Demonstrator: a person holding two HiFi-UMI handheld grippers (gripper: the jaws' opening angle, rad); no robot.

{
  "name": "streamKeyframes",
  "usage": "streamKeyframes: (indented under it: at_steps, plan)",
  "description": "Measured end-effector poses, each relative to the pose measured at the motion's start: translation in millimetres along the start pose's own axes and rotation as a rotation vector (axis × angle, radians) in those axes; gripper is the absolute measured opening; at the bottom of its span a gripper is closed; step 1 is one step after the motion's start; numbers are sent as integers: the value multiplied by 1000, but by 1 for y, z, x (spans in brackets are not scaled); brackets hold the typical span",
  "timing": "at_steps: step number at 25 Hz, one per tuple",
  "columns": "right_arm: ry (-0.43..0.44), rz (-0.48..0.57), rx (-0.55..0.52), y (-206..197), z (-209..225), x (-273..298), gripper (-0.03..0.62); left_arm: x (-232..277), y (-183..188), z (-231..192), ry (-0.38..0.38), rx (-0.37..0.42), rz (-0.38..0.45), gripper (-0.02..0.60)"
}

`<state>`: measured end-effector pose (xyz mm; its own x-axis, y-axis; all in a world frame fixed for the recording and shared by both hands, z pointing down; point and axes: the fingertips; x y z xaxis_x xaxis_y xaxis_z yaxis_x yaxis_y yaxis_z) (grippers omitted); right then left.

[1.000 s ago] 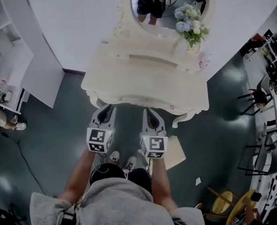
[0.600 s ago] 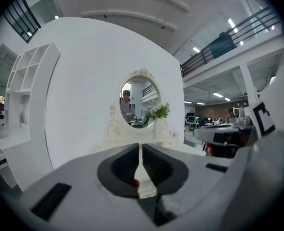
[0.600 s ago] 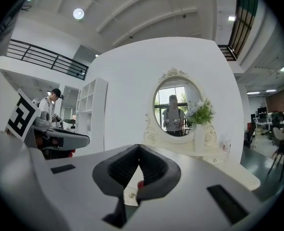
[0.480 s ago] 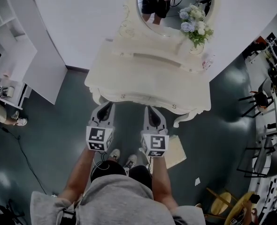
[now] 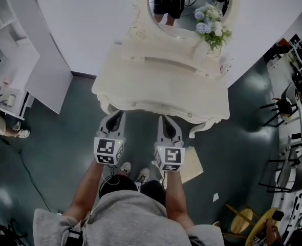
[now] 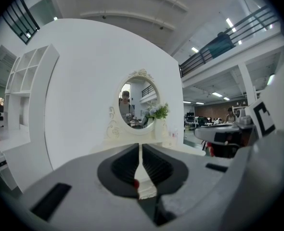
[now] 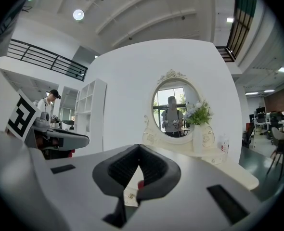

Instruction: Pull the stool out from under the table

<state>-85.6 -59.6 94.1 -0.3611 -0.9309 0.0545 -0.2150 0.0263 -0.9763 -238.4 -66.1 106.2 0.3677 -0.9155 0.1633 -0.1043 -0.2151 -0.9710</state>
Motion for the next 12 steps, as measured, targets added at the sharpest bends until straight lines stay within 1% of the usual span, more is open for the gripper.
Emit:
streamKeyframes:
  at_steps: [12]
  plan:
    - [-10, 0, 4, -2, 2, -1, 14, 2, -1, 1, -5, 6, -9, 23]
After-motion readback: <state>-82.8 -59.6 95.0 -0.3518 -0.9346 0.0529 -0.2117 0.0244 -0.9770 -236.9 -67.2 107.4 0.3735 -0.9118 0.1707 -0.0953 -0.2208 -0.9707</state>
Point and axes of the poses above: the fingertips, and each gripper's own axes: x forward along the fingers, z to its right, y out of its top, and after that the axes turned 12 degrees about -x, right-handed
